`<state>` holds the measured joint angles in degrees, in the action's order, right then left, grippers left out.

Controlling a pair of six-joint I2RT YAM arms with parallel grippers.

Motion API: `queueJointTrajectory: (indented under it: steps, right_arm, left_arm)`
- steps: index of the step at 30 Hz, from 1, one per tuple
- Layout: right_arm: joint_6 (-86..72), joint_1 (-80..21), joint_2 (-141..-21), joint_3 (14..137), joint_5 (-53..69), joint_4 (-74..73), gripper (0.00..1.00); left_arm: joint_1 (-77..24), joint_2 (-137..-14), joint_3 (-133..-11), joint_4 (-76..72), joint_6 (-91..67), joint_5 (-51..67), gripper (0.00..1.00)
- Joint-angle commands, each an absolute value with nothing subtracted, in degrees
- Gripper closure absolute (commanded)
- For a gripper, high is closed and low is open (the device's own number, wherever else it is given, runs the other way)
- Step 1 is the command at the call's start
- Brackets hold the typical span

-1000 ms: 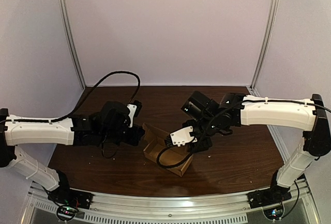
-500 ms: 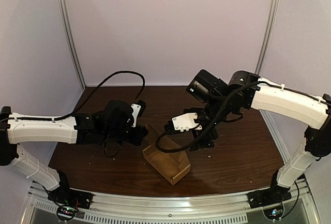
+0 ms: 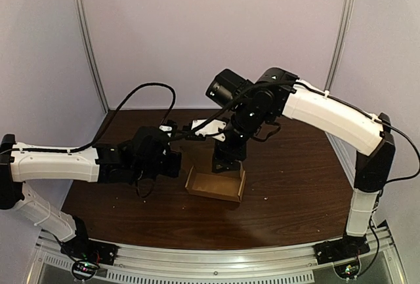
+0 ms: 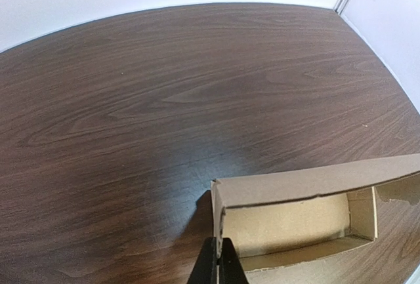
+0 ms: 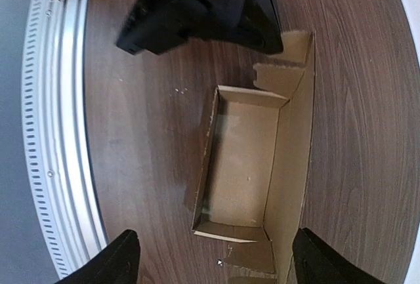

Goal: Fold the paper box

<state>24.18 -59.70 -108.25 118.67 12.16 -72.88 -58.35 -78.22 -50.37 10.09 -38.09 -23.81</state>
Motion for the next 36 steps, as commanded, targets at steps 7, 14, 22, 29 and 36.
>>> queueJointTrajectory:
  steps: [7,14,22,29,36]
  right_arm:
    - [29.5,-59.5,-107.5,112.6,-5.4,-67.1,0.36]
    - [31.2,-59.4,-106.4,108.3,-7.7,-64.0,0.52]
    - [30.9,-59.4,-106.7,107.9,-6.2,-64.6,0.71]
    - [30.7,-59.4,-106.8,106.2,-6.7,-64.2,0.8]
    - [30.7,-59.3,-106.4,104.6,-9.3,-61.6,0.95]
  left_arm:
    - [-58.6,-79.4,-52.4,7.1,-39.5,-26.1,1.0]
    - [-58.5,-80.1,-53.7,7.3,-38.7,-26.3,0.99]
    - [-58.6,-79.1,-52.9,7.2,-39.2,-27.4,0.99]
    - [-58.6,-77.1,-51.0,5.1,-39.4,-28.3,0.96]
    - [-58.6,-75.8,-51.2,7.6,-34.5,-26.3,0.71]
